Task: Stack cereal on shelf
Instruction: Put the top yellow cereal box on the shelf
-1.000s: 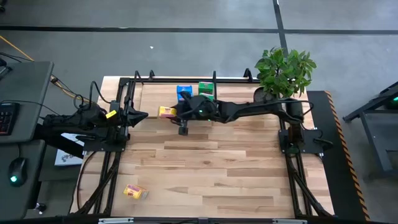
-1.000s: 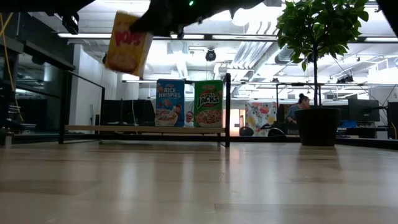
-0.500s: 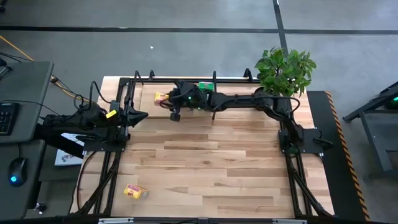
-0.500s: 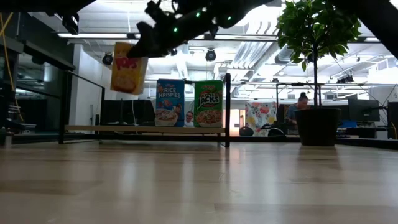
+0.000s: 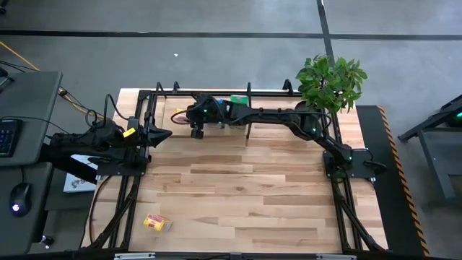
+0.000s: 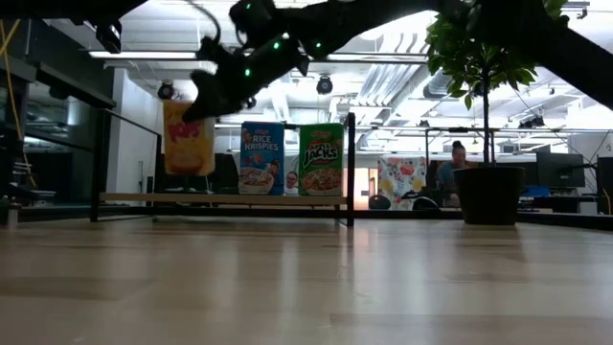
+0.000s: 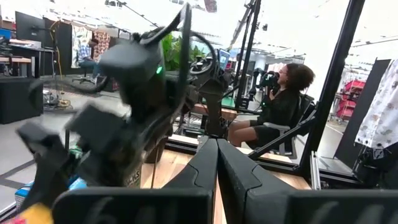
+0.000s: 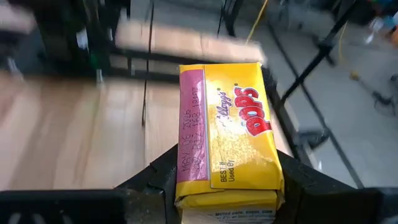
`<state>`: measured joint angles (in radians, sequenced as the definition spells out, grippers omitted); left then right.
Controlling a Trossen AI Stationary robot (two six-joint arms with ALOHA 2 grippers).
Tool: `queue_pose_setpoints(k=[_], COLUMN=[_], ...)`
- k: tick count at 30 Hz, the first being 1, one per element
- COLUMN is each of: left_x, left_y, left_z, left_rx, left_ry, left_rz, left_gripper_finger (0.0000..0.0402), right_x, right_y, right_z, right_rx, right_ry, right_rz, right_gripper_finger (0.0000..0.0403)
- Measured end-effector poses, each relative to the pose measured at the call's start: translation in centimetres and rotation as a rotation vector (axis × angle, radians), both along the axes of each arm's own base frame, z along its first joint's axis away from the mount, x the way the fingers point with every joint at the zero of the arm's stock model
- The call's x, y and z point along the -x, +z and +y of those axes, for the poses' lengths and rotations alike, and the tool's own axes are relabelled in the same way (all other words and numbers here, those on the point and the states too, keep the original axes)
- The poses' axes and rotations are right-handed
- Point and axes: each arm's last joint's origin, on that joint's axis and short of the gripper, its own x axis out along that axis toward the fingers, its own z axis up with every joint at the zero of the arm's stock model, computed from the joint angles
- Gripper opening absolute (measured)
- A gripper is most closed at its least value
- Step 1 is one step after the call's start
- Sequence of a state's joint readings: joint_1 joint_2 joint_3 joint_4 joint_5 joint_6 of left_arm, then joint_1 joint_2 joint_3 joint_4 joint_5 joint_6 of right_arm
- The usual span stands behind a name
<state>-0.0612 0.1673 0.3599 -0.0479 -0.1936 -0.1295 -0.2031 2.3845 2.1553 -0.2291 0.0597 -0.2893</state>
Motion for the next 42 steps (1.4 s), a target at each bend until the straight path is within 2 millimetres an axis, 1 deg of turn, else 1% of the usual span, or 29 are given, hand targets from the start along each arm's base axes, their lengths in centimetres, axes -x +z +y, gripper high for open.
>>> queue_pose_setpoints(k=[3, 8, 18, 24, 30, 36, 42], left_x=[0.0, 0.0, 0.0, 0.0, 0.0, 0.0, 0.0], left_y=[0.0, 0.0, 0.0, 0.0, 0.0, 0.0, 0.0], left_z=[0.0, 0.0, 0.0, 0.0, 0.0, 0.0, 0.0], left_rx=[0.0, -0.001, -0.001, -0.001, -0.002, -0.002, -0.001], left_ry=[0.0, 0.0, 0.0, 0.0, 0.0, 0.0, 0.0], left_rz=[0.0, 0.0, 0.0, 0.0, 0.0, 0.0, 0.0], left_gripper_finger=[0.0003, 0.0003, 0.0003, 0.0003, 0.0003, 0.0003, 0.0003], right_x=[0.2, 0.5, 1.1, 1.2, 1.2, 1.2, 1.3], right_y=[-0.8, -0.6, -0.9, -1.0, -1.0, -1.1, -1.1], right_z=[-0.3, -1.2, -2.9, -2.9, -2.7, -2.9, -2.9], right_rx=[0.001, 0.015, 0.009, -0.019, -0.015, -0.022, -0.025], right_ry=[-0.02, -0.065, -0.008, 0.034, 0.05, 0.041, 0.04], right_rz=[0.067, 0.08, 0.113, 0.124, 0.128, 0.13, 0.134], right_gripper_finger=[0.0152, 0.0152, 0.0152, 0.0152, 0.0152, 0.0152, 0.0177])
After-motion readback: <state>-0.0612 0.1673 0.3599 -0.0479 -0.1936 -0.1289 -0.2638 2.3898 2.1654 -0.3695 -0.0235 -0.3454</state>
